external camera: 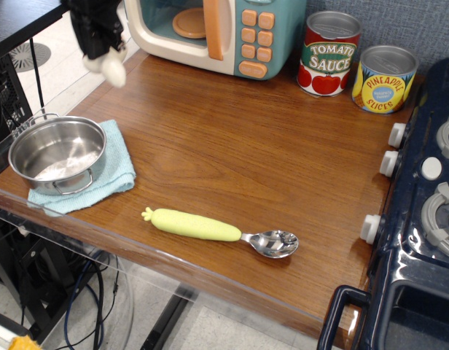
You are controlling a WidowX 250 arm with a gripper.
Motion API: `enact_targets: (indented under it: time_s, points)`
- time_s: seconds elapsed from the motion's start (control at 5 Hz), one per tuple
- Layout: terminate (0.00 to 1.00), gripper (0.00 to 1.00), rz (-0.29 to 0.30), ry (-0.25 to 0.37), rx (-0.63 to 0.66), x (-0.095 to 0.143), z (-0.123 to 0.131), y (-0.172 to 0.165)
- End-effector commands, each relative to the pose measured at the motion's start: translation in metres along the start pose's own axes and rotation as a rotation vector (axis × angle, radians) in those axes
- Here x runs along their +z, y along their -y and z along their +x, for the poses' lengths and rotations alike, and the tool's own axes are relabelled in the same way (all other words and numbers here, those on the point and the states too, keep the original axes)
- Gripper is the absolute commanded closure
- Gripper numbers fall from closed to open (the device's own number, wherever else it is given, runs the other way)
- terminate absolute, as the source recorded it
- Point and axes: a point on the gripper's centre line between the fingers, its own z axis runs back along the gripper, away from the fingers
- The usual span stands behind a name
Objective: Place the mushroom behind the metal pot.
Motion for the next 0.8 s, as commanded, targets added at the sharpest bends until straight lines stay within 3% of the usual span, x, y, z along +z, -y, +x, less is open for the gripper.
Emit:
enact_targets:
  time_s: [0.0,0.2,0.4,0.6]
  points:
    - [0.00,1.00,0.013,0.012,0.103,-0.009,0.010,-0.016]
    - [0.00,1.00,-0.009,-0.009,0.104,-0.023,0.012,-0.006]
    - [0.00,0.00,-0.019,-0.052,0.155,-0.026,0.010,0.000]
    - [0.00,0.00,-0.017,-0.057,0.147,-0.023,0.012,0.002]
